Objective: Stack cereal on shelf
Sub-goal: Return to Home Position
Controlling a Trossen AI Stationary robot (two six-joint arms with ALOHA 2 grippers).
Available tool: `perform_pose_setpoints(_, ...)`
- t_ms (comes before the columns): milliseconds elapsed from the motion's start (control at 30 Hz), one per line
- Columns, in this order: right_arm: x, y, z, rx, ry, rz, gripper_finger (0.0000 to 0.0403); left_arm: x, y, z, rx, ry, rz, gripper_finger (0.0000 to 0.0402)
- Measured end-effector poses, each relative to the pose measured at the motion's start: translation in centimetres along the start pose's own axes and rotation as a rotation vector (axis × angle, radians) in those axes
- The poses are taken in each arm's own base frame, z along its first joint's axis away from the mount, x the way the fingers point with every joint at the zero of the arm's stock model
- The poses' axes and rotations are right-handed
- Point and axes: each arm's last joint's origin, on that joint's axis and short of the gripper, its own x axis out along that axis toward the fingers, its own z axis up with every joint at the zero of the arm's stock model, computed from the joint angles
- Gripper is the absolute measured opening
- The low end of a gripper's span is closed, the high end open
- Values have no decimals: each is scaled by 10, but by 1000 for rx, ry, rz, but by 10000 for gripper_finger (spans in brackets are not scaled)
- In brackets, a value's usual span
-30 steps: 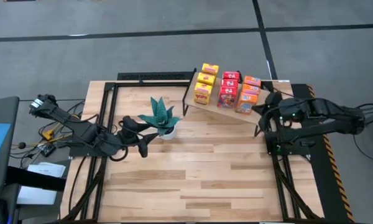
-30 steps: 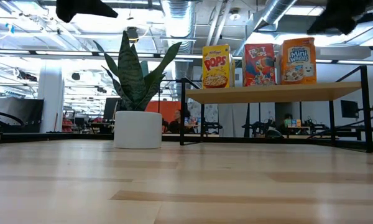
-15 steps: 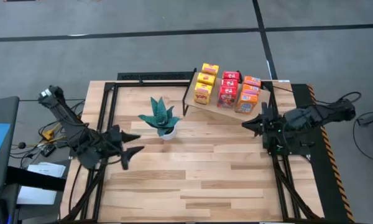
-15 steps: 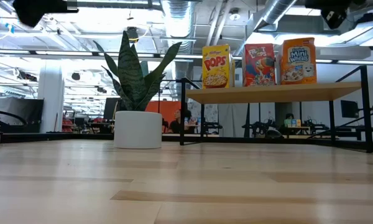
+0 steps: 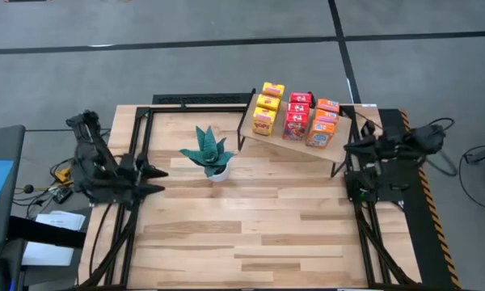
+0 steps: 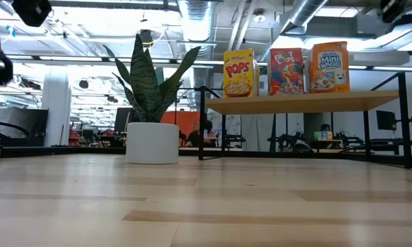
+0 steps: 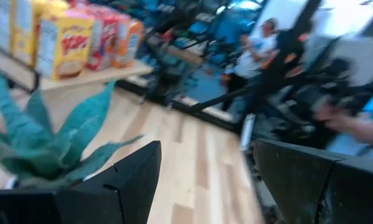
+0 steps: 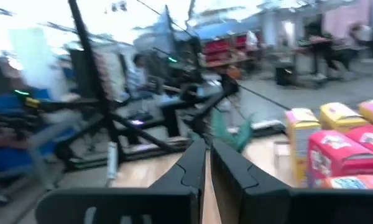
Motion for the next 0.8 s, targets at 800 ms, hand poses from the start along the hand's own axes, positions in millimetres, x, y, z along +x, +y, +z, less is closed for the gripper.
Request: perform_pose_setpoints(800, 47, 14, -159, 134, 14, 130, 52, -1, 44, -106, -180, 27, -170, 249)
